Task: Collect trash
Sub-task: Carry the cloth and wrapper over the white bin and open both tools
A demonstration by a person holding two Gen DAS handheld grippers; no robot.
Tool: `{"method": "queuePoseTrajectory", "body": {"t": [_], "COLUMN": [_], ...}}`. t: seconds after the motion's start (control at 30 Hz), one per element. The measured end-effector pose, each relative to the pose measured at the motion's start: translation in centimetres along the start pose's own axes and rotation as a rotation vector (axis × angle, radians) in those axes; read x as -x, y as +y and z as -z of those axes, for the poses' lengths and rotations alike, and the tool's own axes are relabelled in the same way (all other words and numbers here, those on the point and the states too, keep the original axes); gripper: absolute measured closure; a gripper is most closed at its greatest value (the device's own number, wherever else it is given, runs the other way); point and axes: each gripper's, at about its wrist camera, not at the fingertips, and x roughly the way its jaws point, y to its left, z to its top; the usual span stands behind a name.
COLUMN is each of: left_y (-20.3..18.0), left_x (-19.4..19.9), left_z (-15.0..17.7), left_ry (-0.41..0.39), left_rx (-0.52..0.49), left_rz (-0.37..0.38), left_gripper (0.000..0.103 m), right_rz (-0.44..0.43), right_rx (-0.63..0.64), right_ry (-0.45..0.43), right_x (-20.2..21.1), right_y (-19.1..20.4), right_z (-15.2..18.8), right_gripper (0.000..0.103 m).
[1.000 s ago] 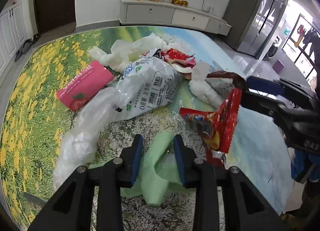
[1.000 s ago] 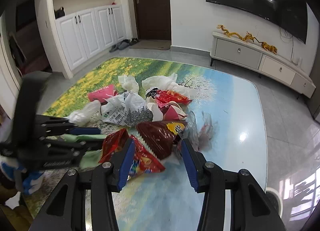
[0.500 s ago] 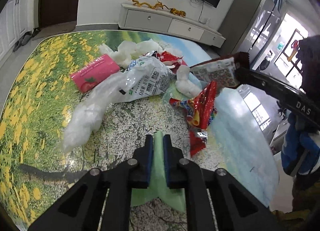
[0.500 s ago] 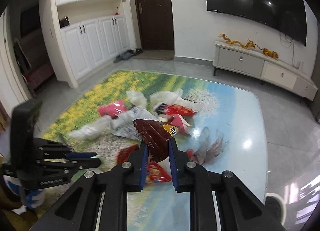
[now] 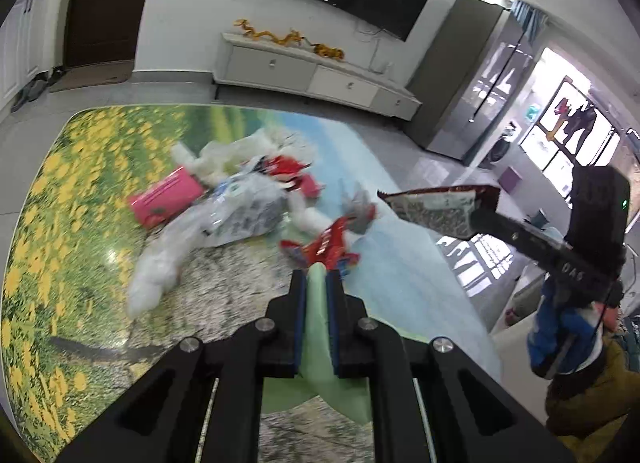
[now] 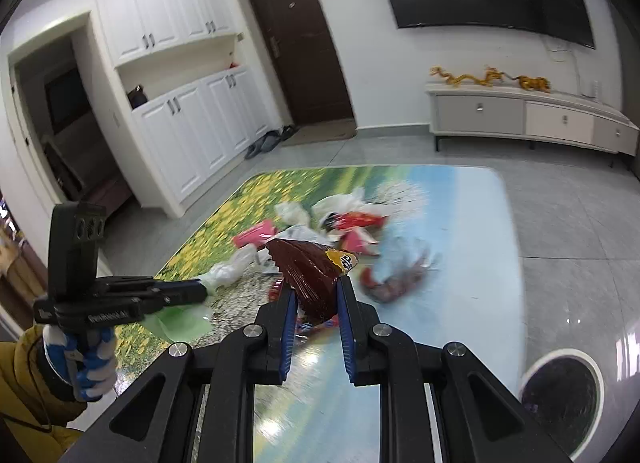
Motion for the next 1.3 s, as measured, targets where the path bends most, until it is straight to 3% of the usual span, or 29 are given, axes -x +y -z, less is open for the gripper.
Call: {"method": "queuePoseTrajectory", "body": {"t": [0.17,0.3,0.43,0.7,0.83,0.9,0.93,1.0,1.13,1.3], "left_y": [-4.3,-9.8,-15.6,-26.7,-30.2,-30.9,-31.0,-31.1,-31.0,-30.5], "left_x": [-1.8,-5.6,-10.7,-22.9,-27.9,-29.5,-29.9,-30.2,-29.3,-25.3], "left_z": [-3.0,-5.4,-7.3,-8.4,-8.1,-7.7,-7.5,-7.4,-6.9,-6.5], "left_ry": [0.025,0.076,0.147,0.302,0.351,0.378,0.389,0.392,0.371,0.299], "left_rx": [-0.054,-0.114,-0.180,-0.253,-0.246,-0.245,-0.239,-0.228,-0.266,-0.312], "left_rz": [0.061,0.134,0.179,0.244,0.268,0.272,0.277,0.282,0.257,0.213], "left_gripper": [0.094,0.094,0.094,0.091,0.090,0.080,0.076,0.062,0.061,0.061], "right_rz": [0.007,0.021,0.126,0.317,0.375,0.392,0.406,0.423,0.434,0.440], "right_rx": [-0.126,-0.252,-0.373,-0.559,-0.632,-0.651,-0.658,-0.676,-0.695,-0.660], "right_ry": [-0.071,-0.126,-0.150,-0.126,-0.094,-0.075,-0.065,-0.058,-0.064,-0.098], "right_x": [3.8,6.8,9.4,12.2,12.2,11.8,11.6,11.7,12.3,13.4], "right_y": [-4.4,-9.2,-14.6,-23.4,-27.0,-28.2,-28.6,-29.4,-29.5,-27.2], "right_z": [1.2,2.8,5.6,11.4,13.6,14.1,14.5,15.3,15.8,14.2], "right_gripper": [0.084,0.084,0.084,0.084,0.079,0.070,0.061,0.058,0.058,0.058]}}
